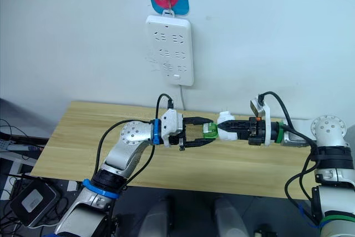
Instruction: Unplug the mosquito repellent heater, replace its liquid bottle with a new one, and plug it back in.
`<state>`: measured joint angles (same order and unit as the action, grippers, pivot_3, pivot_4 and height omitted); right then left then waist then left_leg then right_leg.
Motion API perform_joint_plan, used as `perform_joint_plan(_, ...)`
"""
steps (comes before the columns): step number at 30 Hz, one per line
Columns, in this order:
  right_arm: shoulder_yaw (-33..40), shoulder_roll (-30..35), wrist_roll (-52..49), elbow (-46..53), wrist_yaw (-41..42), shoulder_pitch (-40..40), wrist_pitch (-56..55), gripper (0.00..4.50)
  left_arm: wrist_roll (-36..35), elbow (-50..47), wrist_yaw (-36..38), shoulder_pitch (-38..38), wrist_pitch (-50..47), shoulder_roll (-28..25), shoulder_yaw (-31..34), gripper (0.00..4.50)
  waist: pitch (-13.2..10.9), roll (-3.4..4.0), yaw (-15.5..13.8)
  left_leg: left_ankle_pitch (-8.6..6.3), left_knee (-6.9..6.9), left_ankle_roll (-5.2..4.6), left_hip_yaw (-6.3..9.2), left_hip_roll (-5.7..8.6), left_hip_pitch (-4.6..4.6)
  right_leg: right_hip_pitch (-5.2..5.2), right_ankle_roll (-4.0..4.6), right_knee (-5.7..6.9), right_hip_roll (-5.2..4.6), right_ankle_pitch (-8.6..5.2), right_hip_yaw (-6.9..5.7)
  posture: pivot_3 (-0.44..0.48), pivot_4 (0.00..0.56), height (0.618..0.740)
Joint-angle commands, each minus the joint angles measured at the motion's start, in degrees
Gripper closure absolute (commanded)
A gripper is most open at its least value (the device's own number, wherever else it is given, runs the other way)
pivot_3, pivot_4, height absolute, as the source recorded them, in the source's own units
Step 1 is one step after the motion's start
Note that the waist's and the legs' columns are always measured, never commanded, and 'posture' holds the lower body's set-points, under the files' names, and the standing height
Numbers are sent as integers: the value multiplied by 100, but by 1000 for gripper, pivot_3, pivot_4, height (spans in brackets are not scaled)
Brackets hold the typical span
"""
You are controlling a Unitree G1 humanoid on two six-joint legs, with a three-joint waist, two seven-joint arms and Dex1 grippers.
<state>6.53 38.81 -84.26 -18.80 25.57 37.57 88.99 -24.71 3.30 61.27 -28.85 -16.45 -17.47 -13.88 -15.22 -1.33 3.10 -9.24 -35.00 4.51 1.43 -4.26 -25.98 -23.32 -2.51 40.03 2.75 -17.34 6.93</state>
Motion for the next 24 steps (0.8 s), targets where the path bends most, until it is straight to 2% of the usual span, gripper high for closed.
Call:
perform_joint_plan(1,153,41,66,490,430,11,122,1497,-2109,-262,-577,-168,-3306,-12,810,2266,0,0,17,0,-1,0,3,0,0,0,-4,2,0,-3,-3,3,222,740)
perform_joint_plan(5,125,68,245,748,749,10,246,1497,-3151,-63,-809,-305,-5261,-145,1232,2266,0,0,33,0,-3,0,14,-4,1,0,-8,6,5,-5,-14,-1,224,740)
perform_joint_plan(9,167,11,402,745,875,94,272,1497,-3399,159,-1136,-443,-5829,-2,1483,2266,0,0,17,0,-8,0,13,-3,1,3,-8,6,5,-4,-13,-8,230,740)
perform_joint_plan(10,183,-6,427,744,891,105,280,1497,-3423,235,-1199,-478,-5878,55,1543,1561,0,0,16,0,-10,1,12,-3,1,4,-6,6,4,-3,-13,-9,233,740)
perform_joint_plan(13,256,-69,491,738,904,124,307,1497,-3411,443,-1389,-562,-5889,199,1720,801,0,0,10,1,-11,1,12,-2,2,5,-5,6,3,-2,-12,-11,235,740)
perform_joint_plan(16,403,-138,547,639,831,145,319,1497,-3301,510,-1504,-611,-5722,145,1933,0,0,0,11,1,-12,1,11,-3,1,5,-4,6,3,-2,-12,-13,238,740)
perform_joint_plan(18,525,-158,620,543,774,144,300,1497,-2742,-19,-959,-402,-4932,-353,1536,0,0,0,23,1,-11,2,10,-3,2,5,-2,6,3,-1,-11,-17,240,740)
perform_joint_plan(24,848,-190,848,227,637,198,291,1497,-1642,-1620,295,311,-2739,-1343,966,0,0,0,5,1,1,4,-1,-6,7,4,20,-5,2,12,-3,-14,245,740)
